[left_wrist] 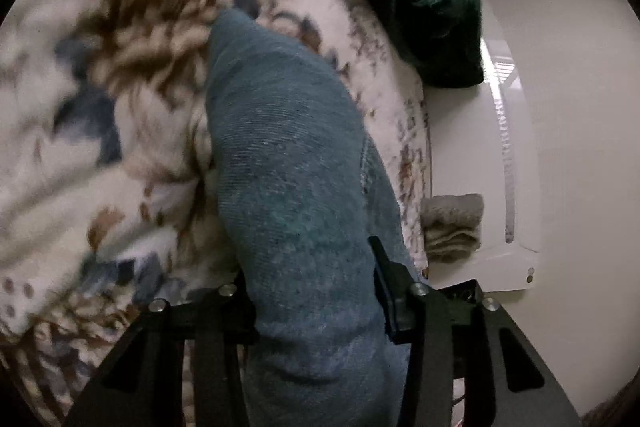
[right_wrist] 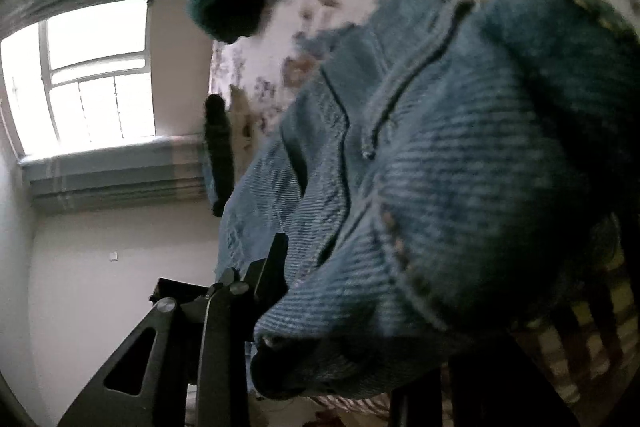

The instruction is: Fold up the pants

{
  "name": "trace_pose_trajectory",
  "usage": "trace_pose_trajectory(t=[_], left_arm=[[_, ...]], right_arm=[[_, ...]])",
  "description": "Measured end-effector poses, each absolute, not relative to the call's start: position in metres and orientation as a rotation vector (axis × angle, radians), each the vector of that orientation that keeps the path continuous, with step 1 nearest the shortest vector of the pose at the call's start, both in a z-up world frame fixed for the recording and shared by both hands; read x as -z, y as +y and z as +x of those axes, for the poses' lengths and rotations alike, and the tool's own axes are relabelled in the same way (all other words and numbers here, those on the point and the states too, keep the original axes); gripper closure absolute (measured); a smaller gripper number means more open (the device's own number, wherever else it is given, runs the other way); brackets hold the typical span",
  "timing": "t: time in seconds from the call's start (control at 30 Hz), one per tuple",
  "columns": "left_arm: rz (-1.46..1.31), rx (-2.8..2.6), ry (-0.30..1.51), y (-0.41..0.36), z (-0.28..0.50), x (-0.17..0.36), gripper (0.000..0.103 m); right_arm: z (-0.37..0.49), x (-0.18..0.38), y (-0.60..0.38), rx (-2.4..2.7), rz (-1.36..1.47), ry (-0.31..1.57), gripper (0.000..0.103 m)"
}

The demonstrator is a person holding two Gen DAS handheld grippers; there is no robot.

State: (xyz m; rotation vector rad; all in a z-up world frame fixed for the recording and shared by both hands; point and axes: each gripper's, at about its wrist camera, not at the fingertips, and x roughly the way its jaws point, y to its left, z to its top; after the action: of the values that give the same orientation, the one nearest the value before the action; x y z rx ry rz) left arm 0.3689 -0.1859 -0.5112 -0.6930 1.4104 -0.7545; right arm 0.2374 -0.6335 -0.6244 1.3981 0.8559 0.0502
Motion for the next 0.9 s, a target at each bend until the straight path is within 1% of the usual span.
trace_pose_trajectory(t=[0.23, 0.33, 0.47, 0.63, 0.73, 0.83, 0.9], left_arm=[[-0.709, 0.743, 1.318, -0.143, 0.426, 0.443, 0.064], [-0.734, 0.736, 1.258, -0.108, 0.473, 0.415, 0.064], [-0.755, 0.728, 1.204, -0.062, 0.545, 0.397, 0.064], [-0.760, 0.729, 1.142, 0.002, 0.677, 0.389, 0.064], [-0.740, 0.739, 1.116, 0.022, 0.743, 0.397, 0.064], [-0.721, 0.755, 1.105, 0.039, 0.810, 0.426, 0.064], [-0.709, 0.749, 1.122, 0.045, 0.833, 0.452, 0.064]], right_arm=[[0.308, 0.548, -0.606, -0.133, 1.339, 0.843, 0.070], [0.356, 0.515, -0.577, -0.169, 1.303, 0.832, 0.070], [0.439, 0.477, -0.526, -0.216, 1.253, 0.806, 0.070], [0.572, 0.473, -0.461, -0.253, 1.228, 0.754, 0.070], [0.637, 0.486, -0.429, -0.268, 1.220, 0.725, 0.070], [0.707, 0.513, -0.411, -0.275, 1.201, 0.705, 0.070], [0.756, 0.540, -0.402, -0.268, 1.194, 0.715, 0.070]])
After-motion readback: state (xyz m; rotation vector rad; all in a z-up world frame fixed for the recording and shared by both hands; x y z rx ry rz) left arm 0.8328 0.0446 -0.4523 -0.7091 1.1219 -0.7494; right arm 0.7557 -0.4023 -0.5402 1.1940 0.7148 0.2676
